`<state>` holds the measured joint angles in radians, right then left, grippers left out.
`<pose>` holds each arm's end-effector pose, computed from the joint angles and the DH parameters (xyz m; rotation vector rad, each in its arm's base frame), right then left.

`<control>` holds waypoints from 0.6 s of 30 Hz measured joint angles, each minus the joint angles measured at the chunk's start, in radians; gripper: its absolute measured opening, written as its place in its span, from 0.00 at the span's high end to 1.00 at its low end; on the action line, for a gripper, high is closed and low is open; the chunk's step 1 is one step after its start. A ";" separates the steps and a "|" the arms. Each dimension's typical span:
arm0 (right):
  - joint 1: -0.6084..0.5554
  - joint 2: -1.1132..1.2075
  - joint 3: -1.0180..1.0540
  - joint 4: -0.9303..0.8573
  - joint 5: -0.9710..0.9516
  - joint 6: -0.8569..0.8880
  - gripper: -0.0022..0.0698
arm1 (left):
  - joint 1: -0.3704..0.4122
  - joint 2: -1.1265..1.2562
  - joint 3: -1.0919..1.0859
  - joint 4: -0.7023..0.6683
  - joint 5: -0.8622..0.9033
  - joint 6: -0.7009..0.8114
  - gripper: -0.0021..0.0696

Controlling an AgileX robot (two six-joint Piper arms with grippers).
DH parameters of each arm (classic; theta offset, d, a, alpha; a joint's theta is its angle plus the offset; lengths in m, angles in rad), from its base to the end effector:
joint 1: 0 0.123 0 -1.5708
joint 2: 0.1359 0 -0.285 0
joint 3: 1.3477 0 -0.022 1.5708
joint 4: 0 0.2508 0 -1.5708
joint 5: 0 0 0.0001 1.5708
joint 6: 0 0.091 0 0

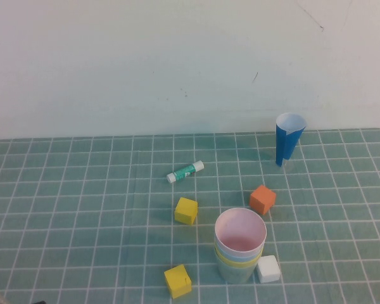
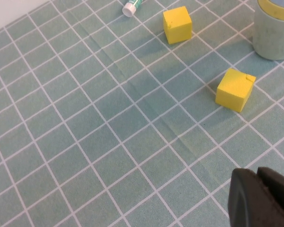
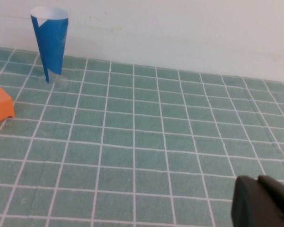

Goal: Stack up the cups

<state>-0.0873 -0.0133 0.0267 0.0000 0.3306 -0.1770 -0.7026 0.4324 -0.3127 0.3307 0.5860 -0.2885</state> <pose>0.0534 -0.0047 0.1751 -0.0821 1.8297 -0.1862 0.0757 -0.0427 0.2401 0.6350 2.0656 -0.2173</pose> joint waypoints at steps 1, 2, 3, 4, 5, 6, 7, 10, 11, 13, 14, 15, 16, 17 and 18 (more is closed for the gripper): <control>0.000 0.000 0.000 0.000 0.000 0.000 0.97 | 0.000 0.000 0.000 0.000 0.000 0.000 0.97; 0.000 0.000 0.000 0.000 0.000 0.000 0.97 | 0.000 0.000 0.000 0.000 0.000 0.000 0.97; 0.000 0.000 0.000 0.000 0.002 0.000 0.97 | 0.000 0.000 0.000 0.000 0.000 0.000 0.97; 0.000 0.000 0.000 0.000 0.002 0.000 0.97 | 0.000 0.000 0.000 0.000 0.000 0.000 0.97; 0.000 0.000 0.000 0.000 0.002 0.000 0.97 | 0.000 0.000 0.000 0.000 0.000 0.000 0.97; 0.000 0.000 0.000 0.000 0.002 0.000 0.97 | 0.000 0.000 0.000 0.000 0.000 0.000 0.97; 0.000 0.000 0.000 0.000 0.002 0.002 0.97 | 0.000 0.000 0.000 0.000 0.000 0.000 0.97; 0.000 0.000 0.000 0.000 0.002 0.002 0.97 | 0.000 0.000 0.000 0.000 0.000 0.000 0.97; 0.000 0.000 0.000 0.000 0.002 0.002 0.97 | 0.000 0.000 0.000 0.000 0.000 0.000 0.97; 0.000 0.000 0.000 0.000 0.004 0.002 0.97 | 0.000 0.000 0.000 0.000 0.000 0.000 0.97; 0.000 0.000 0.000 0.000 0.005 0.002 0.97 | 0.000 0.000 0.000 0.000 0.000 0.000 0.97; 0.000 0.000 0.000 0.000 0.005 0.002 0.97 | 0.000 0.000 0.000 0.000 0.000 0.000 0.97; 0.000 0.000 0.000 0.000 0.006 0.002 0.97 | 0.000 0.000 0.000 0.000 0.000 0.000 0.97; 0.000 0.000 0.000 0.000 0.006 0.002 0.97 | 0.000 0.000 0.000 0.000 0.000 0.000 0.97; 0.000 0.000 0.000 0.000 0.006 0.002 0.97 | 0.000 0.000 0.003 0.002 0.000 0.000 0.97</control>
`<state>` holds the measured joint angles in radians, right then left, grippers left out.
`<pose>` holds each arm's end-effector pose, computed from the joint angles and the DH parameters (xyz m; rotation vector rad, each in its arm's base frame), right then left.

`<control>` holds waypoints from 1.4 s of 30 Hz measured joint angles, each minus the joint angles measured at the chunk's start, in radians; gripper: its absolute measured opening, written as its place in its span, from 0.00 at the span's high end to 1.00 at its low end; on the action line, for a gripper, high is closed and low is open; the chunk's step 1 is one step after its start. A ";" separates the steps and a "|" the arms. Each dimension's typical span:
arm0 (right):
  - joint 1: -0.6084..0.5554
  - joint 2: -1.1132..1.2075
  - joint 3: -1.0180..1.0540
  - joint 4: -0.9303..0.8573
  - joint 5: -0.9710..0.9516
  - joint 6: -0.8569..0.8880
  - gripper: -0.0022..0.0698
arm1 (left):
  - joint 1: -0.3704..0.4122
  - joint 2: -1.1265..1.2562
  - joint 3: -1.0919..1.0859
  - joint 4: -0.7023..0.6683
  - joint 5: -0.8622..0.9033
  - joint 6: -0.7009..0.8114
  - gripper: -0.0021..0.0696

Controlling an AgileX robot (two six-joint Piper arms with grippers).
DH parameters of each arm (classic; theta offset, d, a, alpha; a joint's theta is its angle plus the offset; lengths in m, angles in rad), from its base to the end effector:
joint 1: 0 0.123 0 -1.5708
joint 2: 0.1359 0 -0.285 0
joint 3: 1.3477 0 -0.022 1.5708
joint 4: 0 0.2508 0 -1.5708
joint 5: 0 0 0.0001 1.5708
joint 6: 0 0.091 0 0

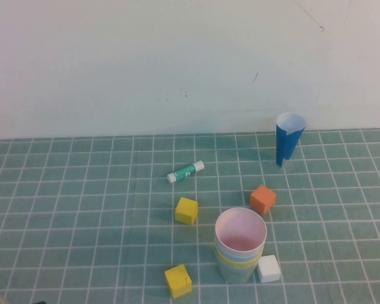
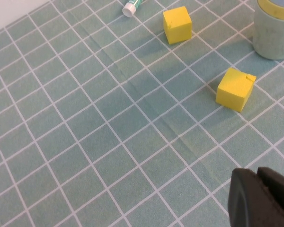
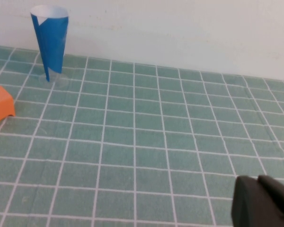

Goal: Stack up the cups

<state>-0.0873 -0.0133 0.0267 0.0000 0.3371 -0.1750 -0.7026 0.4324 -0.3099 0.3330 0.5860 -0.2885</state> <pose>0.0533 -0.0047 0.1745 -0.0806 1.8363 -0.1842 0.0757 -0.0425 0.2392 0.6372 2.0670 -0.2139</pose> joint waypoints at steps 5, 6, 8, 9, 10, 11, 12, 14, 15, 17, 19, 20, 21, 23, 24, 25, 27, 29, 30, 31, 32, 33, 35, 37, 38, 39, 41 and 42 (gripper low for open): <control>0.000 0.000 -0.002 0.000 0.001 0.000 0.97 | 0.026 -0.030 0.058 -0.008 -0.046 0.000 0.97; 0.000 0.000 -0.002 0.000 0.001 0.000 0.97 | 0.046 -0.044 0.077 -0.021 -0.057 -0.004 0.97; 0.000 0.000 -0.002 0.000 0.002 0.000 0.97 | 0.103 -0.083 0.114 -0.056 -0.078 -0.018 0.97; 0.000 0.000 -0.002 0.000 0.002 0.000 0.97 | 0.138 -0.110 0.135 -0.076 -0.095 -0.029 0.97; 0.000 0.000 -0.002 0.000 0.002 0.000 0.97 | 0.176 -0.141 0.153 -0.097 -0.118 -0.041 0.97; 0.000 0.000 -0.002 0.000 0.002 0.000 0.97 | 0.217 -0.175 0.169 -0.114 -0.139 -0.048 0.97; 0.000 0.000 -0.002 0.000 0.002 0.000 0.97 | 0.259 -0.209 0.181 -0.130 -0.159 -0.053 0.97; 0.000 0.000 -0.002 0.000 0.002 0.000 0.97 | 0.329 -0.270 0.199 -0.153 -0.185 -0.056 0.97; 0.000 0.000 -0.002 0.000 0.002 0.000 0.97 | 0.373 -0.304 0.206 -0.169 -0.198 -0.057 0.97; 0.000 0.000 -0.002 0.000 0.002 0.000 0.97 | 0.452 -0.361 0.217 -0.193 -0.215 -0.058 0.97; 0.000 0.000 -0.002 0.000 0.002 0.000 0.97 | 0.535 -0.411 0.235 -0.215 -0.240 -0.053 0.97; 0.000 0.000 -0.002 0.000 0.002 0.000 0.97 | 0.574 -0.425 0.243 -0.225 -0.252 -0.039 0.97; 0.000 0.000 -0.002 0.000 0.002 0.000 0.97 | 0.609 -0.435 0.254 -0.240 -0.262 -0.020 0.97; 0.000 0.000 -0.002 0.000 0.002 0.000 0.97 | 0.666 -0.440 0.281 -0.275 -0.283 0.025 0.97; 0.000 0.000 -0.002 0.000 0.002 0.000 0.97 | 0.693 -0.442 0.296 -0.297 -0.298 0.048 0.97; 0.000 0.000 -0.002 0.000 0.002 0.000 0.97 | 0.716 -0.442 0.309 -0.319 -0.308 0.066 0.97; 0.000 0.000 -0.002 0.000 0.002 0.000 0.97 | 0.746 -0.444 0.327 -0.353 -0.327 0.092 0.97; 0.000 0.000 -0.002 0.000 0.002 0.000 0.97 | 0.762 -0.444 0.330 -0.366 -0.343 0.103 0.97; 0.000 0.000 -0.002 0.000 0.002 0.000 0.97 | 0.764 -0.444 0.330 -0.371 -0.357 0.103 0.97; 0.000 0.000 -0.002 0.000 0.002 0.000 0.97 | 0.766 -0.445 0.330 -0.371 -0.359 0.105 0.97; 0.000 0.000 -0.002 0.000 0.002 0.000 0.97 | 0.766 -0.447 0.330 -0.373 -0.357 0.110 0.97; 0.000 0.000 -0.002 0.000 0.002 0.000 0.97 | 0.766 -0.447 0.330 -0.372 -0.350 0.119 0.97; 0.000 0.000 -0.002 0.000 0.002 0.000 0.97 | 0.766 -0.447 0.330 -0.375 -0.337 0.143 0.97; 0.000 0.000 -0.002 0.000 0.002 0.000 0.97 | 0.766 -0.447 0.330 -0.375 -0.323 0.171 0.97; 0.000 0.000 -0.002 0.000 0.002 0.000 0.97 | 0.766 -0.447 0.330 -0.381 -0.318 0.186 0.97; 0.000 0.000 -0.002 0.000 0.002 0.000 0.97 | 0.766 -0.447 0.330 -0.386 -0.313 0.193 0.97; 0.000 0.000 -0.002 0.000 0.002 0.000 0.97 | 0.766 -0.447 0.330 -0.402 -0.294 0.203 0.97; 0.000 0.000 -0.002 0.000 0.002 0.000 0.97 | 0.766 -0.447 0.330 -0.411 -0.287 0.206 0.97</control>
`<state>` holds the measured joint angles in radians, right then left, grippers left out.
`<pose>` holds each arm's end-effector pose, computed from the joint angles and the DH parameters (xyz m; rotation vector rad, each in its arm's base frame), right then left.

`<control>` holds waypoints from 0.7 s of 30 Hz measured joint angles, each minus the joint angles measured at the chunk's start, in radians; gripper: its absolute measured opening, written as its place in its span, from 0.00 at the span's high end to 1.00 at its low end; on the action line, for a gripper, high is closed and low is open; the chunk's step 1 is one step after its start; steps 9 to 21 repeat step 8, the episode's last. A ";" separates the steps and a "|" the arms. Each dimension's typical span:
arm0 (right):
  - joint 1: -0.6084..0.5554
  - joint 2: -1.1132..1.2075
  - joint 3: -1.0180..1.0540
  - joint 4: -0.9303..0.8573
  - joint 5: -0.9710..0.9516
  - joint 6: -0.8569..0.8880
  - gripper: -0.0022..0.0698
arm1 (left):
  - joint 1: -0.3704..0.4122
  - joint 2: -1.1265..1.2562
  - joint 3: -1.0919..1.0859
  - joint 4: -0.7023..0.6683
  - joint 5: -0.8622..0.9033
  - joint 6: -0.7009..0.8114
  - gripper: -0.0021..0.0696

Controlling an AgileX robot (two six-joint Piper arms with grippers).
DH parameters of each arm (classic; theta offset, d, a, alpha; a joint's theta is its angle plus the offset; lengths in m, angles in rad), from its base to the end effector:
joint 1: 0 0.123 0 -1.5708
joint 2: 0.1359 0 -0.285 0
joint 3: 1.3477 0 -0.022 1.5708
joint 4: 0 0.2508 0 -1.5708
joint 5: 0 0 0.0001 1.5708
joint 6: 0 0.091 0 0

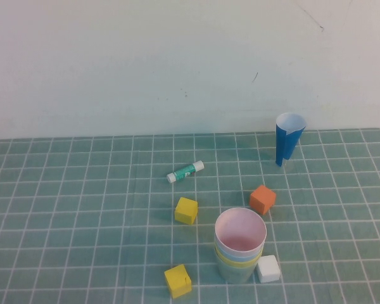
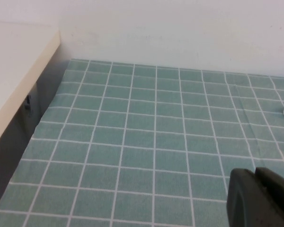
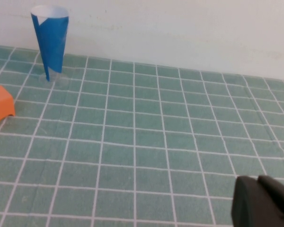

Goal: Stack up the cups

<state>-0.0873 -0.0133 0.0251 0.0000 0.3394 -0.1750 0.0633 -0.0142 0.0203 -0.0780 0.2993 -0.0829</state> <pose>0.0532 -0.0047 0.1748 -0.0806 1.8370 -0.1841 0.0541 0.0013 0.1801 -0.1806 1.7798 -0.0882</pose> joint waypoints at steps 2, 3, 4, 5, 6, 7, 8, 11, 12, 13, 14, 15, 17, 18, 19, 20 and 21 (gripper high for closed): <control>0.000 0.000 0.000 0.000 0.000 0.000 0.97 | 0.000 0.000 0.000 -0.009 0.002 0.000 0.97; 0.000 0.000 0.000 0.000 0.000 0.000 0.97 | 0.000 0.000 -0.002 -0.012 0.002 0.000 0.97; 0.000 0.000 0.000 0.000 0.000 0.000 0.97 | 0.000 0.000 -0.002 -0.014 0.002 0.000 0.97; 0.000 0.000 0.000 0.000 0.000 0.000 0.97 | 0.000 0.000 -0.002 -0.014 0.002 0.000 0.97; 0.000 0.000 0.000 0.000 0.000 0.000 0.97 | 0.000 0.000 -0.002 -0.014 0.002 0.000 0.97; 0.000 0.000 0.000 0.000 0.000 0.000 0.97 | 0.000 0.000 -0.002 -0.014 0.002 0.000 0.97; 0.000 0.000 0.000 0.000 0.000 0.000 0.97 | 0.000 0.000 -0.002 -0.014 0.002 0.002 0.97; 0.000 0.000 0.000 0.000 0.000 0.000 0.97 | 0.000 0.000 -0.002 -0.014 0.002 0.002 0.97; 0.000 0.000 0.000 0.000 0.000 0.000 0.97 | 0.000 0.000 -0.002 -0.014 0.002 0.002 0.97; 0.000 0.000 0.000 0.000 0.000 0.000 0.97 | 0.000 0.000 -0.002 -0.014 0.002 0.002 0.97; 0.000 0.000 0.000 0.000 0.000 0.000 0.97 | 0.000 0.000 -0.002 -0.014 0.002 0.002 0.97; 0.000 0.000 0.000 0.000 0.000 0.000 0.97 | 0.000 0.000 -0.002 -0.014 0.002 0.002 0.97; 0.000 0.000 0.000 0.000 0.000 0.000 0.97 | 0.000 0.000 -0.002 -0.014 0.002 0.002 0.97; 0.000 0.000 0.000 0.000 0.000 0.000 0.97 | 0.000 0.000 -0.002 -0.014 0.002 0.002 0.97; 0.000 0.000 0.000 0.000 0.000 0.000 0.97 | 0.000 0.000 -0.002 -0.014 0.002 0.002 0.97; 0.000 0.000 0.000 0.000 0.000 0.000 0.97 | 0.000 0.000 -0.002 -0.014 0.002 0.002 0.97; 0.000 0.000 0.000 0.000 0.000 0.000 0.97 | 0.000 0.000 -0.002 -0.014 0.002 0.002 0.97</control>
